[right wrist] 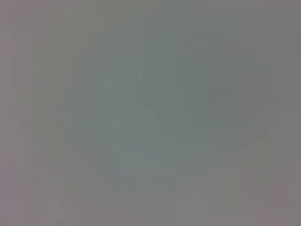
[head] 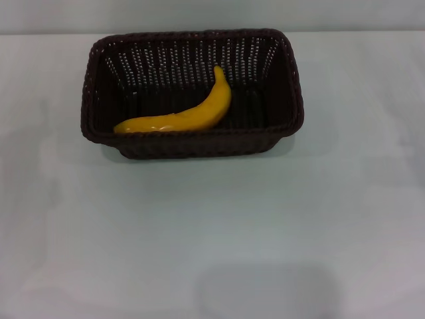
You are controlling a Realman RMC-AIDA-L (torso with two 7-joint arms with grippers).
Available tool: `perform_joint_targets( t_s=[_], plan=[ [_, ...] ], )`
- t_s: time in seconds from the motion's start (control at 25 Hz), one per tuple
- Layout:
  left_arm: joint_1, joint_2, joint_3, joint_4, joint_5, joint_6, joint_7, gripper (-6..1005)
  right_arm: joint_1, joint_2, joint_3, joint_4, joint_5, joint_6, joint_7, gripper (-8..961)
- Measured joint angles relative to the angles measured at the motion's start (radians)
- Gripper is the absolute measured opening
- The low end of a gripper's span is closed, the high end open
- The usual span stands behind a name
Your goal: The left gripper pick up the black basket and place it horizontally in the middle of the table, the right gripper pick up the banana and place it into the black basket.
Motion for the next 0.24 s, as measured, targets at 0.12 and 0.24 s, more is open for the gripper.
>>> perform_joint_targets(
  t_s=[0.12,0.24],
  plan=[
    [-0.003,0.000,0.002,-0.015,0.001,-0.025,0.066,772,0.004,0.000,0.000,0.007,0.000,-0.005,0.004,867],
    [-0.004,0.000,-0.001,-0.031,-0.004,-0.034,0.100,772,0.005,-0.002,0.001,0.007,0.002,-0.013,0.011,867]
  ],
)
